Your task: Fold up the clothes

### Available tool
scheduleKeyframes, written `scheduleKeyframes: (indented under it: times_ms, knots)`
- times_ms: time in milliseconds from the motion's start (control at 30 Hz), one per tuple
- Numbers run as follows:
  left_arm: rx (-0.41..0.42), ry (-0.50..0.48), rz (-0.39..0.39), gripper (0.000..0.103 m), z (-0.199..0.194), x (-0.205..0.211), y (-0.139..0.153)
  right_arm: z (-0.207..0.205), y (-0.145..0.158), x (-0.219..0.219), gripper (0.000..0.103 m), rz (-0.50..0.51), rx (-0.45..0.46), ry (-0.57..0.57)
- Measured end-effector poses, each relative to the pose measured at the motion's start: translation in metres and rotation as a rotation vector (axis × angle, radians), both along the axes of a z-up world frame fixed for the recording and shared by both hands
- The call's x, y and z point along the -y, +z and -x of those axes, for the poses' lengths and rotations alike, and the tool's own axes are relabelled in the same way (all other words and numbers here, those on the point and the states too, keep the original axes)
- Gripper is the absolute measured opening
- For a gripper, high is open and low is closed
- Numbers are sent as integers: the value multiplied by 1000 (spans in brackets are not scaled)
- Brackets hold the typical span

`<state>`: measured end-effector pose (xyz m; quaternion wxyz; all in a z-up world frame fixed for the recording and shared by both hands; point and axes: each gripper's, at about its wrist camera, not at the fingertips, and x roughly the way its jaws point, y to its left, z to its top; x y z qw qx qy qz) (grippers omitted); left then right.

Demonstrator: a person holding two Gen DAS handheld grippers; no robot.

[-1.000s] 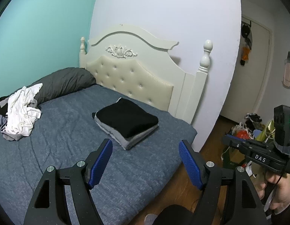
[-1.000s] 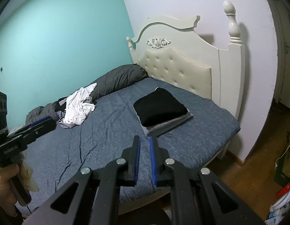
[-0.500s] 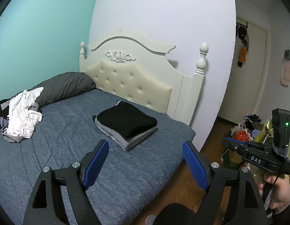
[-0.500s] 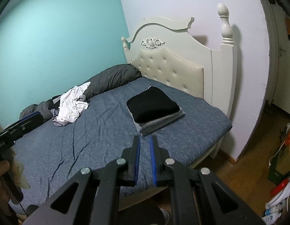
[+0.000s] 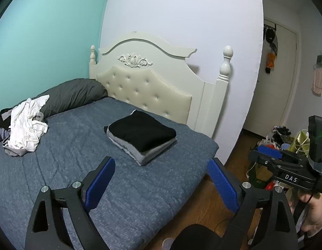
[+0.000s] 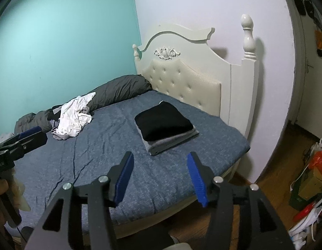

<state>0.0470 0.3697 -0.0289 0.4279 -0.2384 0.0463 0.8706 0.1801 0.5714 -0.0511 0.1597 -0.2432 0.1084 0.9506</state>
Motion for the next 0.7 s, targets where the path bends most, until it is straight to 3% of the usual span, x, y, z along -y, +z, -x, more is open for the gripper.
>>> scheduleKeyframes:
  times_ms: [233,567,700]
  knots:
    - [-6,21,-10,102,0,2,0,1,0,2,67,-16,0,5]
    - [-8,54,-4,103,2,4,-4,4,-5,4,97,-14,0,1]
    - [-13,68,-4,103,2,5,-4,2,-4,3,99,-19,-10,-20]
